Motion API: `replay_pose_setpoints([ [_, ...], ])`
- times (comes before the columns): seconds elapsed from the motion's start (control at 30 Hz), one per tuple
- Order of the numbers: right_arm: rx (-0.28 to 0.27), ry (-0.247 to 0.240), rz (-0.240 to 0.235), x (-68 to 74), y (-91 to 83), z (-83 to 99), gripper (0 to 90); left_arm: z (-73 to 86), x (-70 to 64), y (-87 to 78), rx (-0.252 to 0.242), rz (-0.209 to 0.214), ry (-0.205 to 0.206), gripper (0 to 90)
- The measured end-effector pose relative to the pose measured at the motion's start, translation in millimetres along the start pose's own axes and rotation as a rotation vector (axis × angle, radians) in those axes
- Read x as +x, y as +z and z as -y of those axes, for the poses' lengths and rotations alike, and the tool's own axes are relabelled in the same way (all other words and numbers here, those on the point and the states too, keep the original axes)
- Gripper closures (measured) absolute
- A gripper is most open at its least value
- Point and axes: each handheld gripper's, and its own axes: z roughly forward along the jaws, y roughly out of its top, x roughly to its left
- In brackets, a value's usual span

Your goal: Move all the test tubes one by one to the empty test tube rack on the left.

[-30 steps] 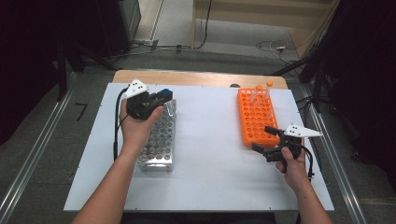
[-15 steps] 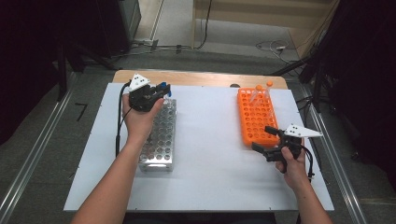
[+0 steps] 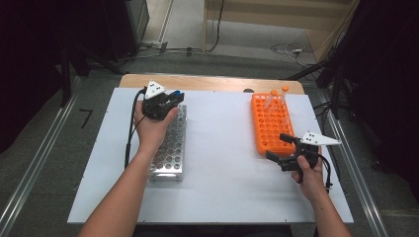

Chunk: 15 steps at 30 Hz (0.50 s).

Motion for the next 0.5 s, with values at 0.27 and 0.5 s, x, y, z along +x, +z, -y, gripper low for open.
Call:
replay_pose_setpoints([
  [0.27, -0.004, 0.005, 0.001, -0.5, -0.5, 0.3, 0.0, 4.5, -5.4, 4.0, 0.050, -0.010, 0.026, 76.8],
  [0.5, -0.003, 0.006, 0.004, -0.4, -0.1, 0.6, 0.0, 9.1, -4.8, 6.9, 0.097, -0.008, 0.009, 76.7],
])
